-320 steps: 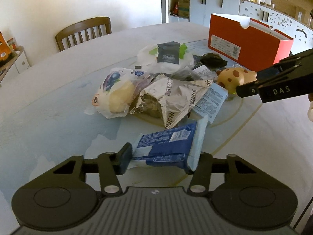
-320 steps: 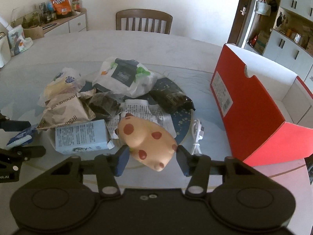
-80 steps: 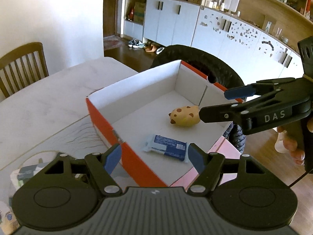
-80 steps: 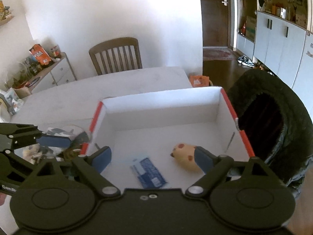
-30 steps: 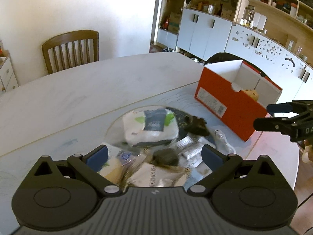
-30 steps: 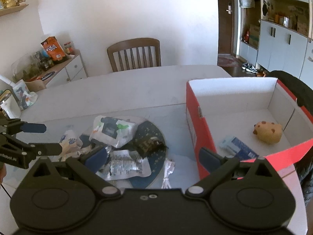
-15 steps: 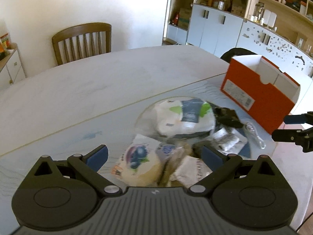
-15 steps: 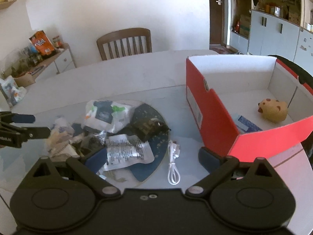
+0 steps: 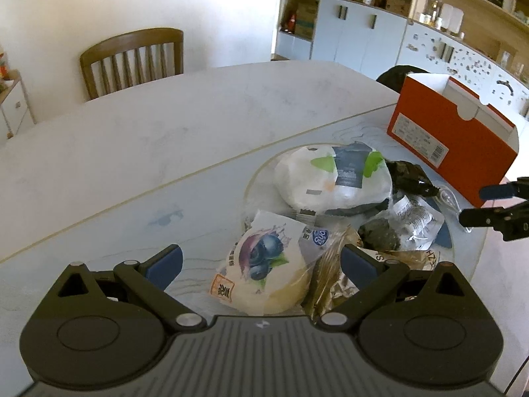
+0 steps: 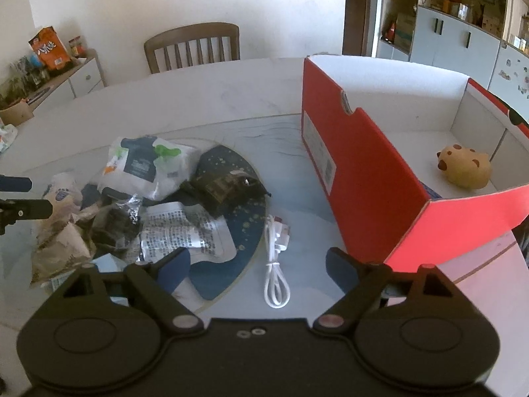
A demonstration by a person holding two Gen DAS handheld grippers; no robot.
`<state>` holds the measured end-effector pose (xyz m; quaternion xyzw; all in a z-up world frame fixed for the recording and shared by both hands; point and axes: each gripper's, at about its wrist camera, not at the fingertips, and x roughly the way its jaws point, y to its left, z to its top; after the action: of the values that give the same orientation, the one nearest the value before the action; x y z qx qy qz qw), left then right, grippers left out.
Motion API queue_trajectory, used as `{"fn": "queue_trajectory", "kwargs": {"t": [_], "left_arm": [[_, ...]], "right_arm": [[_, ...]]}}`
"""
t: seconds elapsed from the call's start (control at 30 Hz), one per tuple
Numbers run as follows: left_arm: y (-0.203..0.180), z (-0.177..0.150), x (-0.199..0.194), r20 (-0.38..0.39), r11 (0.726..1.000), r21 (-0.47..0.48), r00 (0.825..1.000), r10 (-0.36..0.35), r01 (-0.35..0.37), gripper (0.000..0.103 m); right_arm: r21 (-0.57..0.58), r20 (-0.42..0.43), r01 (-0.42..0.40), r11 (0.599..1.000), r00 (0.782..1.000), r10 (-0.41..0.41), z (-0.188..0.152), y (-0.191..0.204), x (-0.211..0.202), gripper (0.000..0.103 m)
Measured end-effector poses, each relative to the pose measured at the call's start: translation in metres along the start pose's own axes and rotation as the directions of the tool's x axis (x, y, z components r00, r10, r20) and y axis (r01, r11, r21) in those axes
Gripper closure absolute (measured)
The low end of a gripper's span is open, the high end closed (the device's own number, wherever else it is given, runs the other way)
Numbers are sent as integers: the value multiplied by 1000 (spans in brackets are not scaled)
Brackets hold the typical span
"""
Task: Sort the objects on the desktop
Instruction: 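Grasp the white USB cable with the right gripper while the left gripper grasps the blueberry bread bag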
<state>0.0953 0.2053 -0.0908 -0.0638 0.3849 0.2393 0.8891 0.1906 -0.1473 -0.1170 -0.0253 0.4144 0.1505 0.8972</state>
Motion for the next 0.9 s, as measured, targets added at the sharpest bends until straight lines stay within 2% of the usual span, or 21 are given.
{"fn": "queue_trajectory", "kwargs": {"t": [0.33, 0.47, 0.9], "left_arm": [[4, 1, 9, 1, 999, -6, 999, -33, 33, 2], [6, -1, 11, -1, 999, -23, 999, -42, 42, 2], [11, -5, 13, -7, 994, -72, 996, -87, 86, 22]], "right_arm": [[4, -24, 37, 999, 999, -37, 1, -2, 19, 23], [4, -45, 48, 999, 998, -47, 1, -3, 27, 31], [47, -57, 62, 997, 997, -59, 2, -9, 39, 42]]}}
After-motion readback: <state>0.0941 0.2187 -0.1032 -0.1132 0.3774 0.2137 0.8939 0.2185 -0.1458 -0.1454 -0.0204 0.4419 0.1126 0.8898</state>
